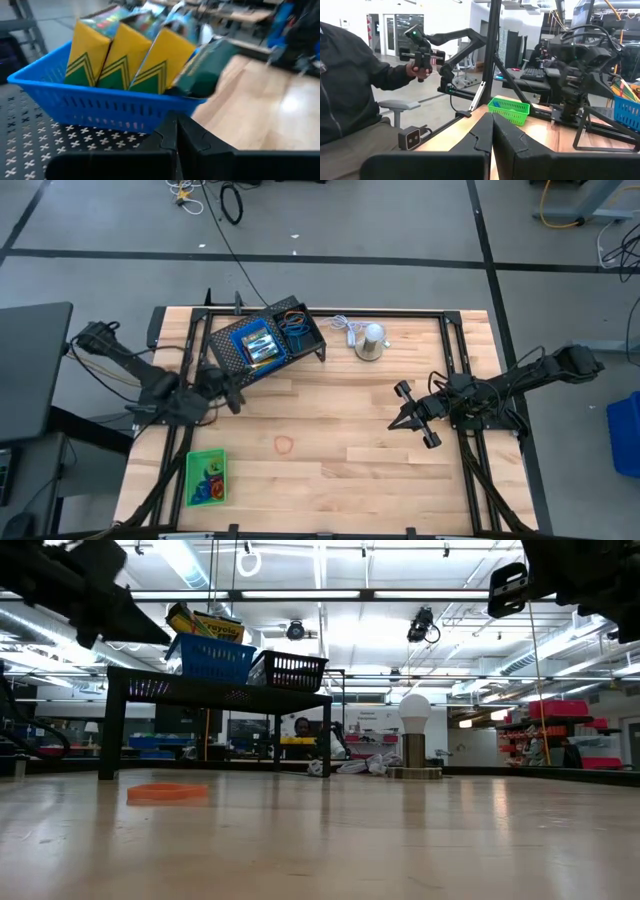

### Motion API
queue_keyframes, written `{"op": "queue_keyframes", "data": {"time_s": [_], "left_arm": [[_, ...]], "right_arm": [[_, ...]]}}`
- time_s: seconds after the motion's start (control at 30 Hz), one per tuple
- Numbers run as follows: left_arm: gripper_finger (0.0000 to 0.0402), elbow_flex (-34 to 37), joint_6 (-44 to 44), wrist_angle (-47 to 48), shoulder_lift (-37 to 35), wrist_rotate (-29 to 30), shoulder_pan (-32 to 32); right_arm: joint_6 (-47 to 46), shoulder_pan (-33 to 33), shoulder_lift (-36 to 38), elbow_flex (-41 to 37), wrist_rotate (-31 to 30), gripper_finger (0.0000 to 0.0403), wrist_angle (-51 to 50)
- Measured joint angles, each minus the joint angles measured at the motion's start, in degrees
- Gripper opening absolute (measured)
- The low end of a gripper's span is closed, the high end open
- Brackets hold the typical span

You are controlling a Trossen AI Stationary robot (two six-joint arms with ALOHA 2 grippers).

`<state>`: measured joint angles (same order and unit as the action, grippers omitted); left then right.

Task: Pick & Place Office Desk Supplies
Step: Adjust the blue bin on the shelf

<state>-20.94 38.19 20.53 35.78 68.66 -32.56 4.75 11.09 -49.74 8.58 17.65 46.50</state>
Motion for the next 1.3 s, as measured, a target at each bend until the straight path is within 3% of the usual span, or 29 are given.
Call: {"op": "queue_keyframes", "data": {"time_s": [0.23, 0.5, 1.3], "left_arm": [[0.0001, -3.9, 1.93, 6.97, 5.2, -5.54, 8.15], [0.0001, -8.04, 8.41, 19.56, 8.93, -6.59, 12.84], [0.0001, -8.4, -1.02, 19.94, 9.1, -6.66, 22.68]], "right_arm": [[-0.02, 0.0, 0.0, 0.0, 0.01, 0.0013, 0.0], [-0.02, 0.0, -0.02, 0.0, 0.02, 0.0013, -0.03], [0.18, 0.0, -0.02, 0.0, 0.11, 0.0013, -0.05]]}}
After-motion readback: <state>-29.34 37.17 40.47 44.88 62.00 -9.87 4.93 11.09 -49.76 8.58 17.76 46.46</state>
